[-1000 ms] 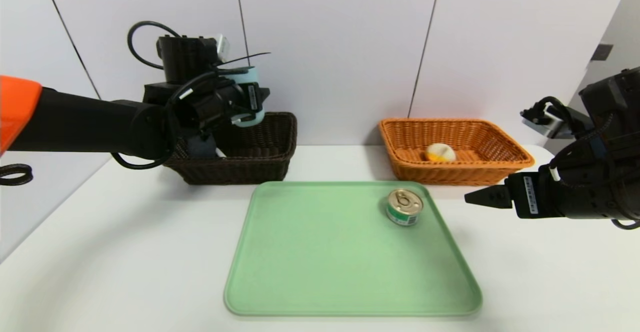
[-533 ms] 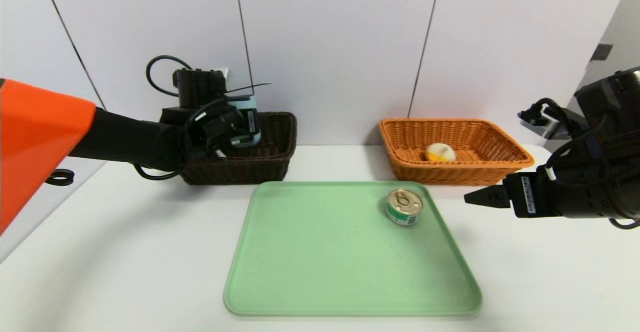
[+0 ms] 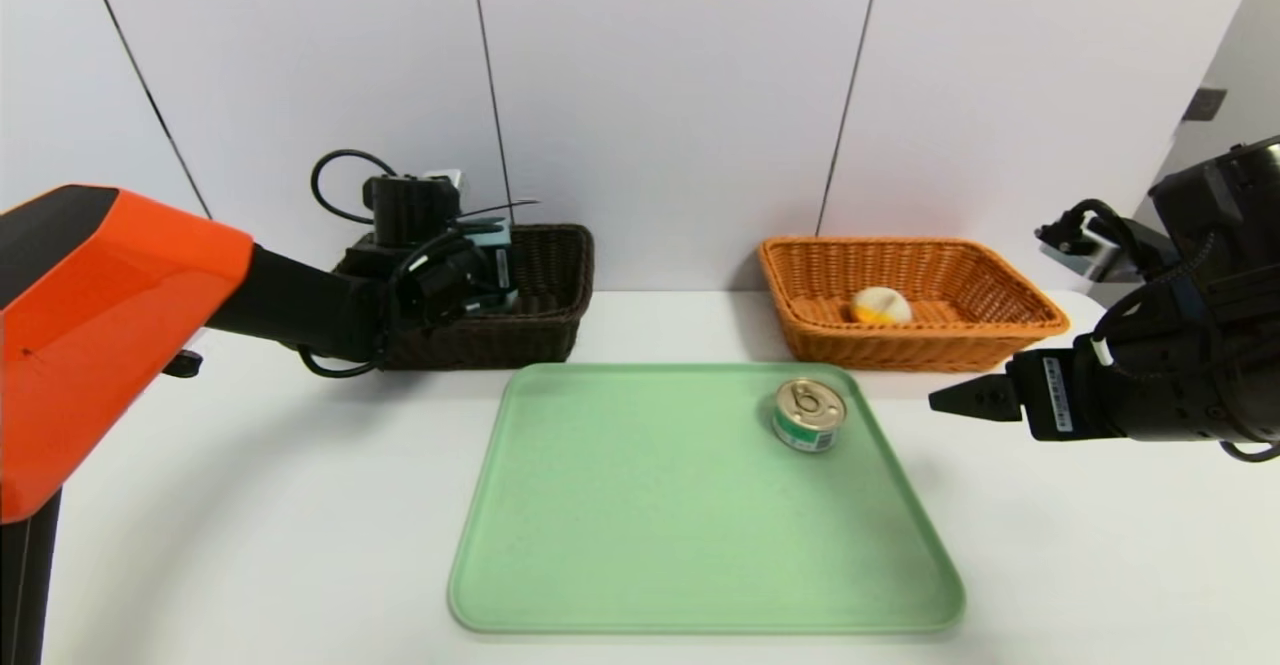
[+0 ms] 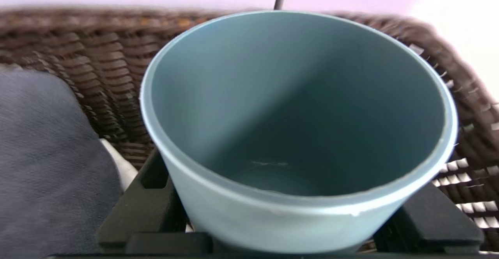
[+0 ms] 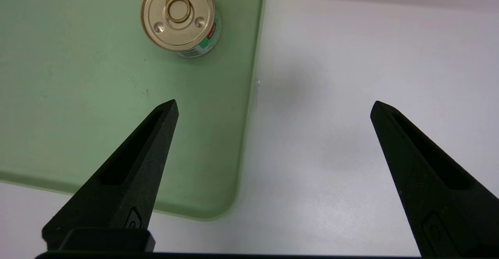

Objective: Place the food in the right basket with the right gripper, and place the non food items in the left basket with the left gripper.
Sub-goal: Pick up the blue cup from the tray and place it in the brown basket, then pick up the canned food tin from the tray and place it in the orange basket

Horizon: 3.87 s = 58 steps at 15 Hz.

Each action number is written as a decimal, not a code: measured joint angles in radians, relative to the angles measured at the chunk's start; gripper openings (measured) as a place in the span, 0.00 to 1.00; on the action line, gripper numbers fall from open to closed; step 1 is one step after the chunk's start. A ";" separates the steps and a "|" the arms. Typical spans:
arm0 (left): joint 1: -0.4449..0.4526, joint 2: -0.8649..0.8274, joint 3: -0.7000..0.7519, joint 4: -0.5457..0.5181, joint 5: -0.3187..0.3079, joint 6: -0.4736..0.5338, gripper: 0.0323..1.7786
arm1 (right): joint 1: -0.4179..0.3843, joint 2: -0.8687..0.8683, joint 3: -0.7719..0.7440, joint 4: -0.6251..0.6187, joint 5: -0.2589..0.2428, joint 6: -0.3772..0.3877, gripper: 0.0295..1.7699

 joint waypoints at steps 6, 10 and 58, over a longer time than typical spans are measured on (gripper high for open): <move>0.012 0.027 -0.007 -0.022 0.001 0.006 0.82 | 0.003 -0.010 0.001 0.000 -0.001 0.000 0.97; 0.016 -0.029 -0.014 -0.011 0.001 0.008 0.88 | 0.016 -0.018 -0.007 -0.003 -0.021 -0.003 0.97; -0.020 -1.281 0.732 0.664 0.096 -0.011 0.95 | 0.213 0.326 0.872 -1.693 -0.053 -0.094 0.97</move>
